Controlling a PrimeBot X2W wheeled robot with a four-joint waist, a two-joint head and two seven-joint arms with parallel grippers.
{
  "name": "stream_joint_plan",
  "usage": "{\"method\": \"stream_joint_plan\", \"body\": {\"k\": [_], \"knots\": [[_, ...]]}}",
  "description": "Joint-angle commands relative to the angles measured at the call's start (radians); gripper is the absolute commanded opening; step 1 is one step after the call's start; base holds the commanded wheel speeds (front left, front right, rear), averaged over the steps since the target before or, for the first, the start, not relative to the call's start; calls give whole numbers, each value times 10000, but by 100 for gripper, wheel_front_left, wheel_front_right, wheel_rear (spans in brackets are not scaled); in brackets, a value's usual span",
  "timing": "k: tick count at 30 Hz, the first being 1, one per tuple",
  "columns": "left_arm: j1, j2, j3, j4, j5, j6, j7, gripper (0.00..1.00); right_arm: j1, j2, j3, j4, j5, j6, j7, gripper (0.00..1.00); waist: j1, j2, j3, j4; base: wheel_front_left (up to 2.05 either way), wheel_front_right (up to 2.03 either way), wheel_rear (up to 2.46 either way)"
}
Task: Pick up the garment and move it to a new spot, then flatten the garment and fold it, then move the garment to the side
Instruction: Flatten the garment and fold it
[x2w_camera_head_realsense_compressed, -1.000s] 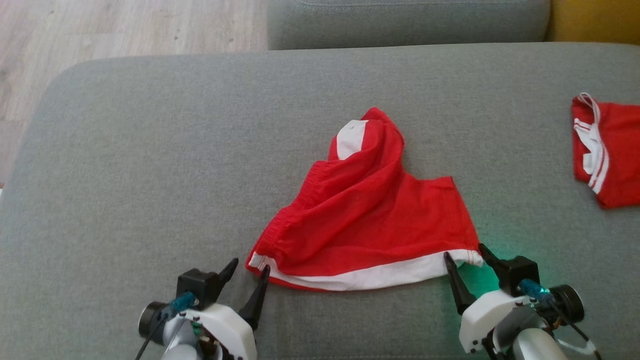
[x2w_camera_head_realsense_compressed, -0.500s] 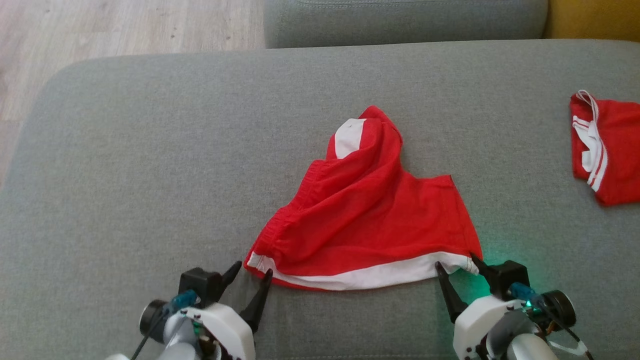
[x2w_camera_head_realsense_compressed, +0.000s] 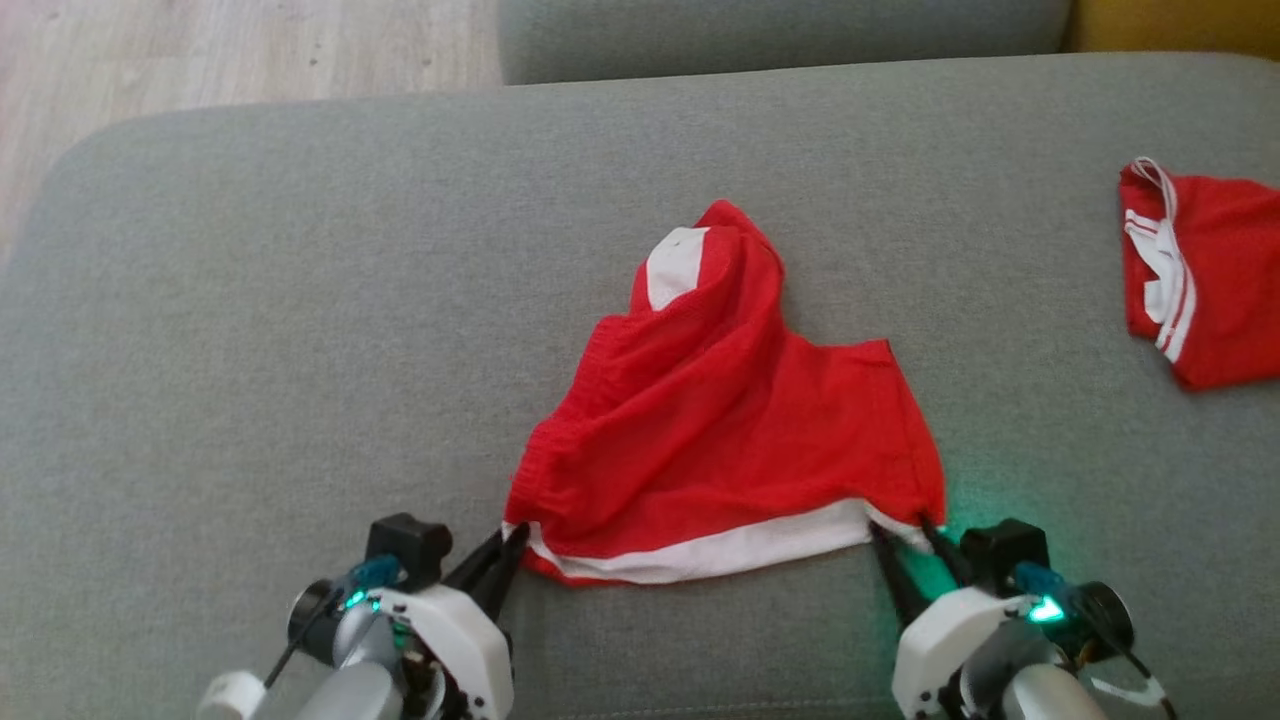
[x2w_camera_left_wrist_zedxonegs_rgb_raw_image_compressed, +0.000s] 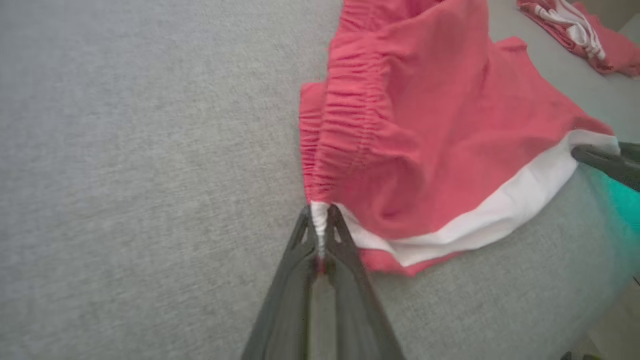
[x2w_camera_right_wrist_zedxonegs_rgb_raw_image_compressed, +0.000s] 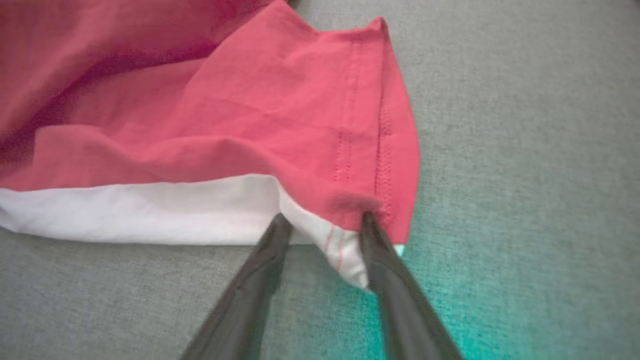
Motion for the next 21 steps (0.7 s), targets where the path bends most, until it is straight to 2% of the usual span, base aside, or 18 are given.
{"method": "stream_joint_plan", "body": {"k": [1, 5, 8, 11, 14, 17, 21], "knots": [[-619, 237, 57, -225, -197, -60, 86, 0, -482, -62, 385, -125, 102, -9, -82, 0, 0, 0, -9, -51, 0, 0, 0], [-600, 471, -172, -649, -1205, -61, 569, 0, -798, -67, 459, -373, 743, -9, -232, 0, 0, 0, -130, -232, 0, 0, 0], [-336, 613, 111, -1888, -2804, -61, 1002, 0, -848, -252, 358, -1179, 1438, -9, -107, 0, 0, 0, -284, -318, 0, 0, 0], [-1, 1002, 535, -3894, -4509, -61, 1692, 0, -699, -754, 169, -2733, 2488, -9, 356, 0, 0, 0, -412, -338, 0, 0, 0], [401, 1302, 1205, -6159, -6147, -26, 2431, 0, -411, -1429, -124, -4917, 3800, -9, 1184, 0, 0, 0, -523, -362, 0, 0, 0], [696, 1383, 1800, -8296, -7578, 437, 3142, 0, -159, -2013, -885, -7130, 4873, -9, 2044, 0, 0, 0, -608, -394, 0, 0, 0], [648, 1418, 2230, -10633, -8834, 1278, 3937, 0, -203, -2171, -2196, -9417, 6065, -9, 3253, 0, 0, 0, -601, -430, 0, 0, 0]]}}
